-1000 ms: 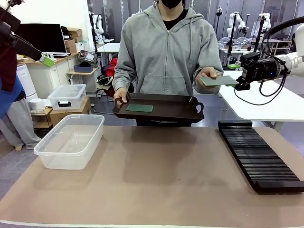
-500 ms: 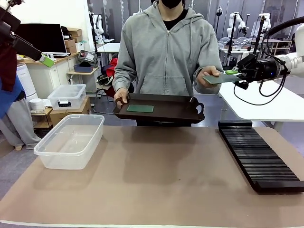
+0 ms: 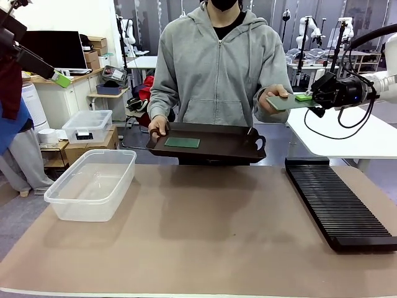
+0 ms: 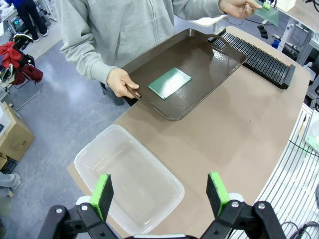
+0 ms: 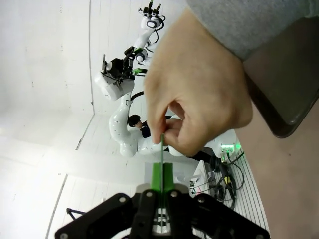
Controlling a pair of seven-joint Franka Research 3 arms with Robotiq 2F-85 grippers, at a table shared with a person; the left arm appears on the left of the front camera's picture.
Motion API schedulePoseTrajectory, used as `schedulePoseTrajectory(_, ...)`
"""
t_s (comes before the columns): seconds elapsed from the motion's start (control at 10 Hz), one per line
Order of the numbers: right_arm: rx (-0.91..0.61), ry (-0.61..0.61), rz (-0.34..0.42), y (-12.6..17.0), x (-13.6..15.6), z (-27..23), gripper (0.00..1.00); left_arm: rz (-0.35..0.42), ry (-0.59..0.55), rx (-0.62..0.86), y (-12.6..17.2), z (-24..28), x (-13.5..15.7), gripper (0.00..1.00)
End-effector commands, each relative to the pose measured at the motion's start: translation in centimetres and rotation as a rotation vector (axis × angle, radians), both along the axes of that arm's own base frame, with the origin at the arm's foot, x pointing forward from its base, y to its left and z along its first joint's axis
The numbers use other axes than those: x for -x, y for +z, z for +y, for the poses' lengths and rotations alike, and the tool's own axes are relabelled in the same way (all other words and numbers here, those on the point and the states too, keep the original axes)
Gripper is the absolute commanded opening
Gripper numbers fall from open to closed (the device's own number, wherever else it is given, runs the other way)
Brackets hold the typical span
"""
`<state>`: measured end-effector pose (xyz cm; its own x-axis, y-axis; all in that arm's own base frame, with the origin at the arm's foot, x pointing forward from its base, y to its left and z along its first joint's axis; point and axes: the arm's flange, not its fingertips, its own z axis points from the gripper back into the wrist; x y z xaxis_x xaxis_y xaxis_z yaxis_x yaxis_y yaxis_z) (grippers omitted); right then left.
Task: Sort PCBs into racks and boxes based on the side picked up.
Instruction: Pick up the Blank PCB handed by the Human.
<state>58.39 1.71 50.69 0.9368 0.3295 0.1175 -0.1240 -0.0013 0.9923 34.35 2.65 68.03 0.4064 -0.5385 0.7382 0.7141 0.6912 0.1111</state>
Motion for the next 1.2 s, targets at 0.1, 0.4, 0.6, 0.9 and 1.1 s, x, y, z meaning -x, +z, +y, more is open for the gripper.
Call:
schedulePoseTrajectory(0.1, -0.030, 0.014, 0.027, 0.50, -0.25, -0.43, 0.00, -0.007, -0.002, 0.007, -0.19, 0.06, -0.02, 1.00)
schedulePoseTrajectory(0.4, -0.009, 0.009, 0.006, -0.07, 0.12, -0.26, 0.00, -0.007, -0.002, 0.007, -0.19, 0.06, -0.02, 1.00)
schedulePoseTrajectory(0.6, -0.009, 0.009, 0.006, -0.07, 0.12, -0.26, 0.00, -0.007, -0.002, 0.007, -0.19, 0.06, -0.02, 1.00)
schedulePoseTrajectory(0.9, -0.009, 0.009, 0.006, -0.07, 0.12, -0.26, 0.00, -0.007, -0.002, 0.007, -0.19, 0.06, -0.02, 1.00)
schedulePoseTrajectory(1.1, -0.009, 0.009, 0.006, -0.07, 0.12, -0.26, 0.00, -0.007, -0.002, 0.007, -0.19, 0.06, -0.02, 1.00)
